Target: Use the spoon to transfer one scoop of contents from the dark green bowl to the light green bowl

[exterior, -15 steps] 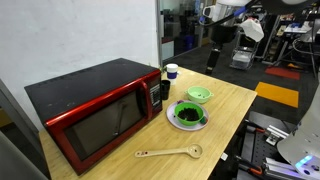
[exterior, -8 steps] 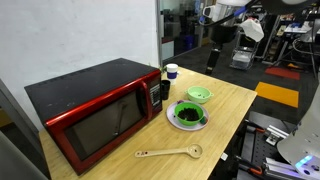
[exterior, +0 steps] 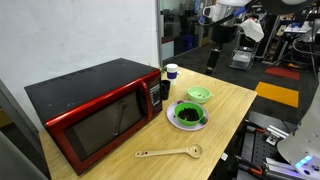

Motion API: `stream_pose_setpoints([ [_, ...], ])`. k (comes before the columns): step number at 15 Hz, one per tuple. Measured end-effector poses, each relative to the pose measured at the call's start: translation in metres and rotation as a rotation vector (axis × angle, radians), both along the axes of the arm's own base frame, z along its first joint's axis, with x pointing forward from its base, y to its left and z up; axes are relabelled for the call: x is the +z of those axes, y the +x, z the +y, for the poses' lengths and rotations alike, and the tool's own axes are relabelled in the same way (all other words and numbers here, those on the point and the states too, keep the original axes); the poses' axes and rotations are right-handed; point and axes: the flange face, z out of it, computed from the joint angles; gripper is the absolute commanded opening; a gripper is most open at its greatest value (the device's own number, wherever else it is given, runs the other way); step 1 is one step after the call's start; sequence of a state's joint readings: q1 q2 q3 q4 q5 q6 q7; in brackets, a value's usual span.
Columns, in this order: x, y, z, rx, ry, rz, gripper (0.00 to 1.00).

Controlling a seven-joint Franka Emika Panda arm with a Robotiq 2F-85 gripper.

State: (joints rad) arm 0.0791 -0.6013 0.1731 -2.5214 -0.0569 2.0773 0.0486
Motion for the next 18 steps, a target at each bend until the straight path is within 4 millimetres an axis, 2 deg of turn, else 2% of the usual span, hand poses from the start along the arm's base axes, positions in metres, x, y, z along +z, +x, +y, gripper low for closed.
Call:
stream_pose_setpoints([
  [15,-0.0002,0.0001,0.0000,0.001,-0.001,0.000,1.00],
  [18,-0.0089,0.0039,0.0045,0.018,0.012,-0.019,1.00],
])
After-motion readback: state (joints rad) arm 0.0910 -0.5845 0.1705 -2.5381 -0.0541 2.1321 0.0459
